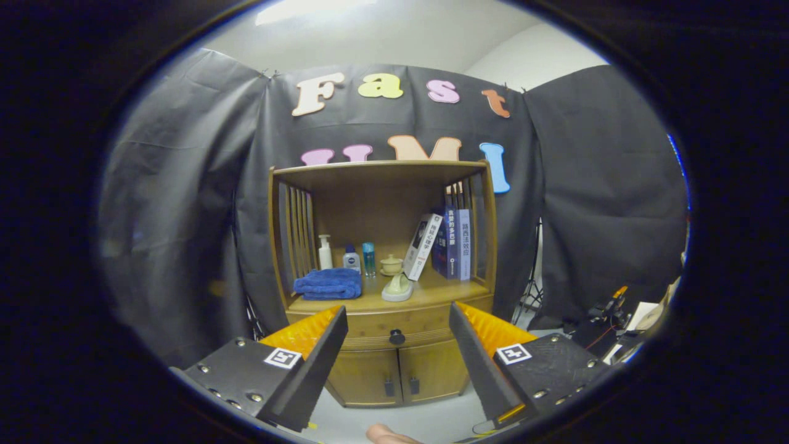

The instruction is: Pull open the drawer, take out the items inside it, and place them on the countertop above the cabinet.

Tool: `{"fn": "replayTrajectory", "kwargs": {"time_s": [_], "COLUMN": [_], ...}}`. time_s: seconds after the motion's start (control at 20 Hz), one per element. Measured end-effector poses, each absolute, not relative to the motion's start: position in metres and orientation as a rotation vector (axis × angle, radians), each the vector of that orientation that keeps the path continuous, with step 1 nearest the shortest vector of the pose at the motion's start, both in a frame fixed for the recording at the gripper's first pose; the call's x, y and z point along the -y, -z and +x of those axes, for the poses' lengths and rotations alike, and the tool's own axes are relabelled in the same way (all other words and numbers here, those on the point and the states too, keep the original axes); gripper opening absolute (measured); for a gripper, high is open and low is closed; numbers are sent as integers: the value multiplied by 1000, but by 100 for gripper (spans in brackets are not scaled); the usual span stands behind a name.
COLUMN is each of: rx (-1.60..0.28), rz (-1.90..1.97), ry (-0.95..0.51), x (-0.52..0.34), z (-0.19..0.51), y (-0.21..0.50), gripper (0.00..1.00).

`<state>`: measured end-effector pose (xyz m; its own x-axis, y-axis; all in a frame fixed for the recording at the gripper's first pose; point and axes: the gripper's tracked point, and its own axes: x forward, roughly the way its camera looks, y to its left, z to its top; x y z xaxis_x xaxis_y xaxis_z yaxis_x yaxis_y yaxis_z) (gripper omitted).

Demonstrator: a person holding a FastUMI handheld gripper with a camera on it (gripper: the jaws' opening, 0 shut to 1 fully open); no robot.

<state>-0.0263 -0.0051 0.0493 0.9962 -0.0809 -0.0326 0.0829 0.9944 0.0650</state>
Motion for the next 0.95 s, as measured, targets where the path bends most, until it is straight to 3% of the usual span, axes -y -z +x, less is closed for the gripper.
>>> {"fn": "replayTrajectory", "kwargs": {"time_s": [0.95], "rx": [-62], "rz": [76], "ry": [79], "x": [8], "z": [-25], "y": [-30], "gripper": [99]}}
